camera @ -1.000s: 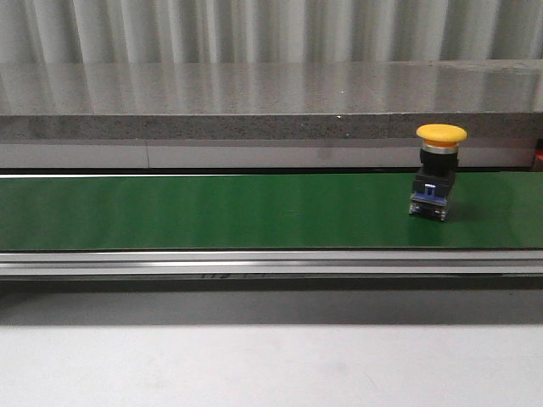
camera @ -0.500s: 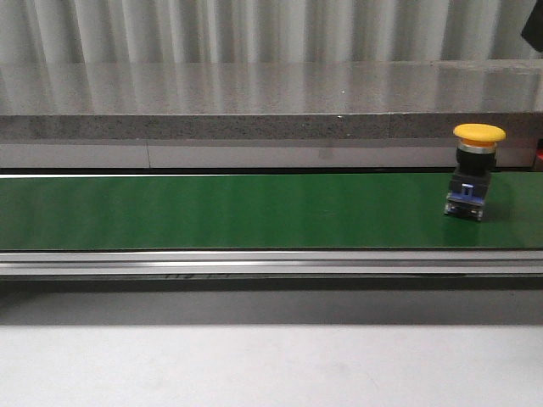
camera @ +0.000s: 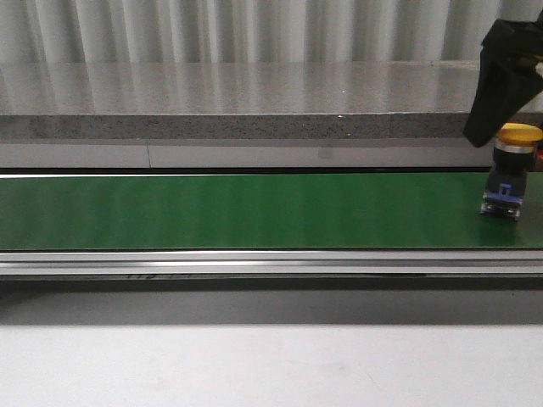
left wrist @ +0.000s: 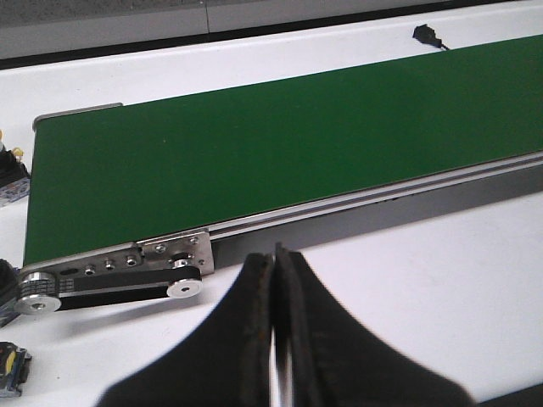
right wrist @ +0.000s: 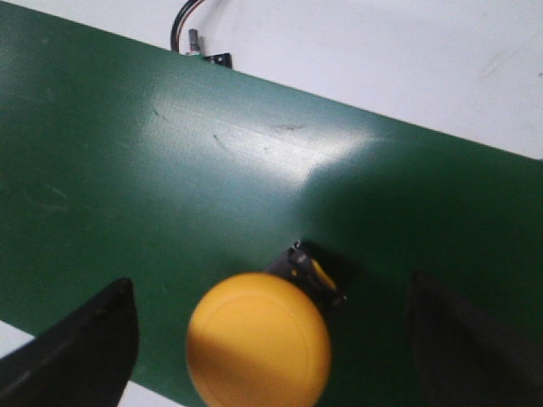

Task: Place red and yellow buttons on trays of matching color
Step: 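Lower the right gripper onto the yellow button on the belt and lift it, then carry the yellow button to the yellow tray and release it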

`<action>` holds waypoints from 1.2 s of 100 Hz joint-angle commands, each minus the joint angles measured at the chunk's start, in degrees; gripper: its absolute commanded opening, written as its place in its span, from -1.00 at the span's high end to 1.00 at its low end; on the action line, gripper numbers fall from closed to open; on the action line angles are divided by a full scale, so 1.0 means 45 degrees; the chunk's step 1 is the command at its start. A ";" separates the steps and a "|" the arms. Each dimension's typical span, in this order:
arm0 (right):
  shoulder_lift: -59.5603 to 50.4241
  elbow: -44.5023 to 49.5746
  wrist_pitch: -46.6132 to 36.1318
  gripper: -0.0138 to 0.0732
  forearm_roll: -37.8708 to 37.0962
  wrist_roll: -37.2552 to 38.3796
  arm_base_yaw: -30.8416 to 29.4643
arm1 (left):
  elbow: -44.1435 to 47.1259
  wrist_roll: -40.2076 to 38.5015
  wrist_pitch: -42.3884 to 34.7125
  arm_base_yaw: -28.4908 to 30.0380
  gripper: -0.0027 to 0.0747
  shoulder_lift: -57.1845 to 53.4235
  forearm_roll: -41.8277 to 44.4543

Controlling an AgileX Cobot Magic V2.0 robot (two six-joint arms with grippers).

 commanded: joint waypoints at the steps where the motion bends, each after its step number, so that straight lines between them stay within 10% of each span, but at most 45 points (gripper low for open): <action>1: -0.0148 -0.0293 -0.0377 -0.66 0.0125 -0.0173 0.0005 | -0.0319 0.0029 -0.0825 -0.0105 0.98 0.0116 -0.0313; 33: -0.0034 -0.0293 -0.0180 0.42 0.0125 -0.0173 -0.0059 | -0.0319 0.0029 -0.0825 -0.0105 0.98 0.0116 -0.0313; 120: -0.2115 0.1020 -0.1853 0.48 0.0098 0.2793 -0.7467 | -0.0319 0.0029 -0.0825 -0.0105 0.98 0.0116 -0.0313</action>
